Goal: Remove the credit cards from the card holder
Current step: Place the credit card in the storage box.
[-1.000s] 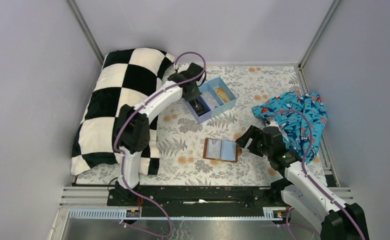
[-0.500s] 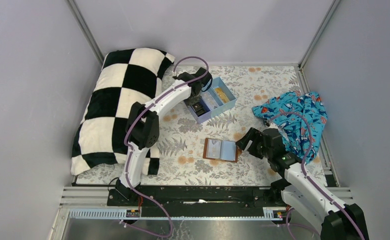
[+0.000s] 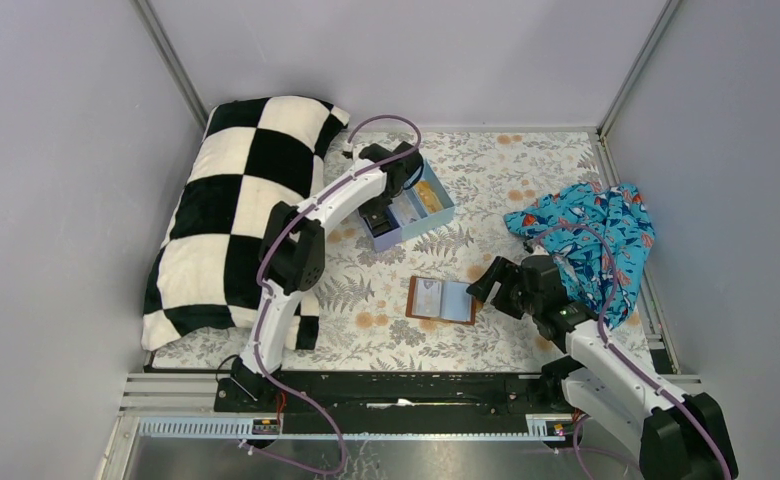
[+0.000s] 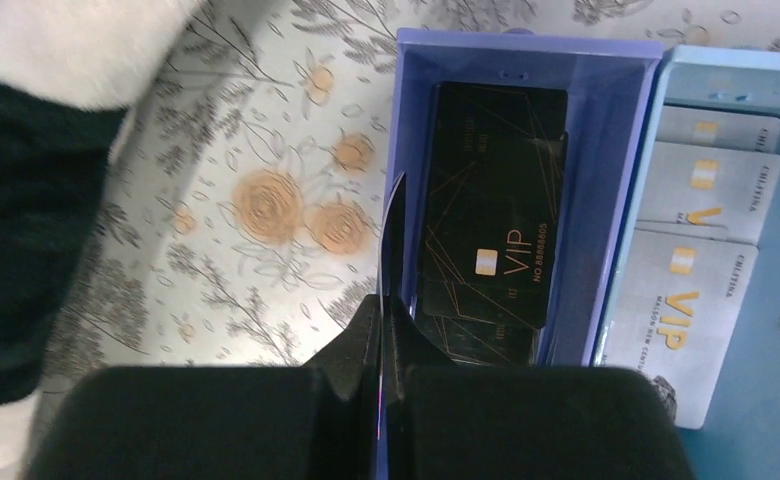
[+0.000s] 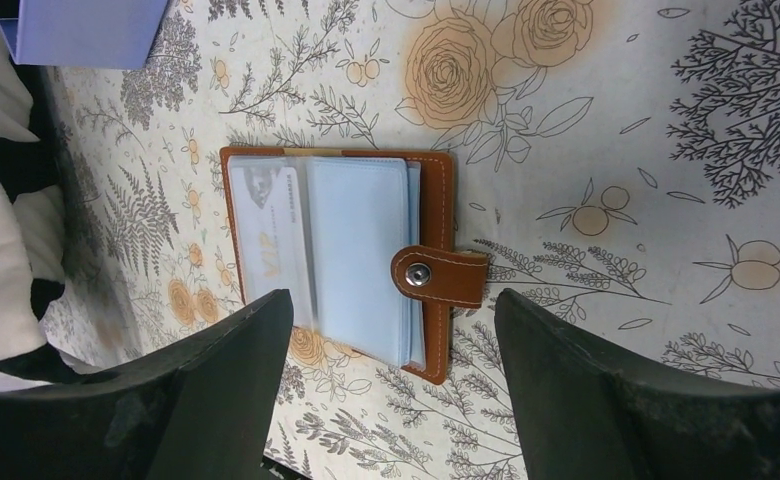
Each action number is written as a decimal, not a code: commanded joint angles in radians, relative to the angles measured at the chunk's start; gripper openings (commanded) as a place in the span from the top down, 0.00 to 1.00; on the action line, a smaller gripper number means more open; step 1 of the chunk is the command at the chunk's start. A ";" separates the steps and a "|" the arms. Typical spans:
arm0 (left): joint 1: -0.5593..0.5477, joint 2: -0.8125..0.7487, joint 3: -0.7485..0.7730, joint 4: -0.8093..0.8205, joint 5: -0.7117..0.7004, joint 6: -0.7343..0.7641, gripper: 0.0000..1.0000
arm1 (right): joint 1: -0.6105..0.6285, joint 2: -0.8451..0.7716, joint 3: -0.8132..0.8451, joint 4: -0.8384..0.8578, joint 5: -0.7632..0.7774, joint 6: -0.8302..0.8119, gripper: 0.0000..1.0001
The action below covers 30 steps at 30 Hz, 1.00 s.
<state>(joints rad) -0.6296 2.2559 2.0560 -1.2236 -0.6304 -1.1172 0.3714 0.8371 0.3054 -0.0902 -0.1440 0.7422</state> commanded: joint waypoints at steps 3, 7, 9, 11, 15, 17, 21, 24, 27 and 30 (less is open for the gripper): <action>0.034 0.069 0.100 -0.151 -0.109 0.107 1.00 | 0.003 0.002 -0.009 0.059 -0.026 0.011 0.19; 0.033 0.098 0.113 -0.152 -0.070 0.110 1.00 | 0.003 0.016 -0.006 0.073 -0.033 0.015 0.19; 0.033 0.110 0.123 -0.149 -0.061 0.110 1.00 | 0.003 0.023 -0.004 0.071 -0.036 0.011 0.19; 0.033 0.111 0.127 -0.122 -0.038 0.126 1.00 | 0.003 0.027 -0.006 0.073 -0.038 0.012 0.19; 0.033 0.101 0.129 -0.056 0.021 0.163 0.95 | 0.002 0.029 -0.009 0.072 -0.042 0.011 0.19; 0.033 0.093 0.130 -0.035 0.040 0.177 0.87 | 0.003 0.026 -0.006 0.069 -0.042 0.011 0.19; 0.033 0.057 0.130 -0.011 0.061 0.191 0.77 | 0.003 0.019 -0.008 0.068 -0.040 0.010 0.19; 0.031 0.018 0.130 -0.001 0.069 0.200 0.73 | 0.003 0.024 -0.007 0.074 -0.041 0.010 0.19; 0.023 -0.039 0.132 0.016 0.078 0.225 0.68 | 0.003 0.037 -0.002 0.080 -0.045 0.007 0.19; 0.017 -0.110 0.123 0.035 0.069 0.227 0.58 | 0.002 0.046 0.008 0.081 -0.048 -0.007 0.17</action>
<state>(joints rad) -0.6037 2.3184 2.1460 -1.2289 -0.5579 -0.9134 0.3714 0.8715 0.2974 -0.0387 -0.1780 0.7490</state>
